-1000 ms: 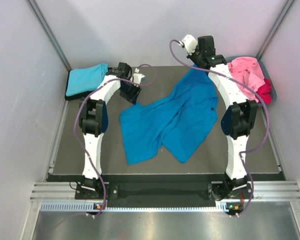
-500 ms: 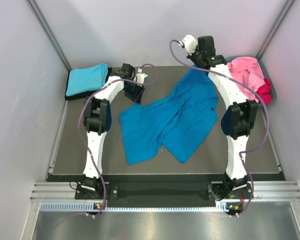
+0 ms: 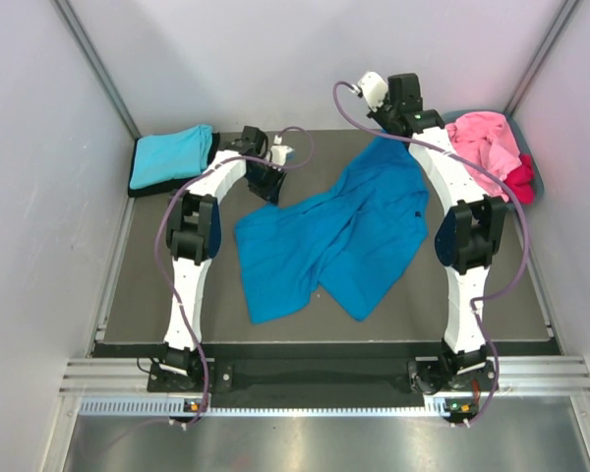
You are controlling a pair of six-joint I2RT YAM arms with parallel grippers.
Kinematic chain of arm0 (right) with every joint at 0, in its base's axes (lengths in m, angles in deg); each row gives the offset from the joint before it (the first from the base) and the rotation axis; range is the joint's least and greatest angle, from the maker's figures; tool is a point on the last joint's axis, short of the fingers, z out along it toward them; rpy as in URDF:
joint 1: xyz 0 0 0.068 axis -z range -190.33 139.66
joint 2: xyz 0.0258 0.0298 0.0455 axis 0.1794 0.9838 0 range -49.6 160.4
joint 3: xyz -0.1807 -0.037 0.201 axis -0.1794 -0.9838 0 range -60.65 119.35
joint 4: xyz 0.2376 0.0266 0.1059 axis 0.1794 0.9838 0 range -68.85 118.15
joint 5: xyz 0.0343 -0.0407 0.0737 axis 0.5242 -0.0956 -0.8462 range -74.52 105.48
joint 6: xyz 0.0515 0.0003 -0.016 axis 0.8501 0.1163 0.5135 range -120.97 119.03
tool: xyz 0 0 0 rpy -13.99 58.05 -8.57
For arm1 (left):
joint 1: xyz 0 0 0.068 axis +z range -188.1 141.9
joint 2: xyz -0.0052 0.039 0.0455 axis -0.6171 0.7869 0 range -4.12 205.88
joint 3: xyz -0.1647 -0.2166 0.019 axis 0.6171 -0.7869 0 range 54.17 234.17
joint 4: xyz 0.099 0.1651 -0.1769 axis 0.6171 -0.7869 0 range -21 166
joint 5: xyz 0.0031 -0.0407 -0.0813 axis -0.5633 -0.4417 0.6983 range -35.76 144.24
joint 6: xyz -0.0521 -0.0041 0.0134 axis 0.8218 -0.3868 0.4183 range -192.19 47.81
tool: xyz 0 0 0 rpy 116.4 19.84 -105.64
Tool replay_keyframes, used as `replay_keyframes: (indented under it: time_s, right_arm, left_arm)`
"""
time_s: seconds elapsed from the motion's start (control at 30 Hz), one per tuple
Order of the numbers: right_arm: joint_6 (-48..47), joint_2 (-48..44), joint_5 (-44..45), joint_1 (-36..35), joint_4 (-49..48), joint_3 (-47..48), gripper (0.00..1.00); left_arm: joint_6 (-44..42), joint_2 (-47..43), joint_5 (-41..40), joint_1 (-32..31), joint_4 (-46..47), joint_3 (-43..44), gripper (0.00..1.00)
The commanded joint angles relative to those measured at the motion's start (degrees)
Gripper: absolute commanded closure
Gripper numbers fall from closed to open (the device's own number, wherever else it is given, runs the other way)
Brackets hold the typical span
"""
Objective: Fold and stack the t-shirts
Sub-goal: Flatten the tshirt out
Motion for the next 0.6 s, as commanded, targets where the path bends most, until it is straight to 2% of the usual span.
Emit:
replay_keyframes:
  time_s: [0.0, 0.17, 0.27, 0.3, 0.33, 0.43, 0.57]
  right_arm:
    - [0.07, -3.00, 1.31, 0.17, -2.26, 0.58, 1.00]
    - [-0.02, -2.65, 1.48, 0.17, -2.34, 0.58, 1.00]
    - [0.16, -2.39, 1.48, 0.17, -2.34, 0.58, 1.00]
    - [0.33, -2.30, 1.66, 0.17, -2.35, 0.58, 1.00]
    - [0.59, -2.13, 1.66, 0.08, -2.35, 0.93, 1.00]
    - [1.21, -2.56, 1.48, 0.26, -2.43, 1.46, 1.00]
    - [2.96, -4.75, 1.39, 0.43, -2.61, 2.51, 1.00]
  left_arm:
    - [-0.97, -0.05, 1.48, -0.44, -1.26, 0.15, 0.62]
    - [-1.41, -0.31, 1.48, -0.53, -2.40, -0.55, 0.69]
    - [-1.76, -0.57, 1.66, -0.53, -3.28, -0.73, 0.78]
    - [-1.94, -0.66, 1.83, -0.53, -3.54, -0.73, 0.85]
    - [-1.94, -0.83, 1.83, -0.53, -3.72, -0.64, 1.00]
    - [-1.85, -3.46, 1.31, -0.53, -1.72, -0.03, 1.00]
    - [-1.50, -12.95, -1.59, -0.53, 4.53, 1.99, 1.00]
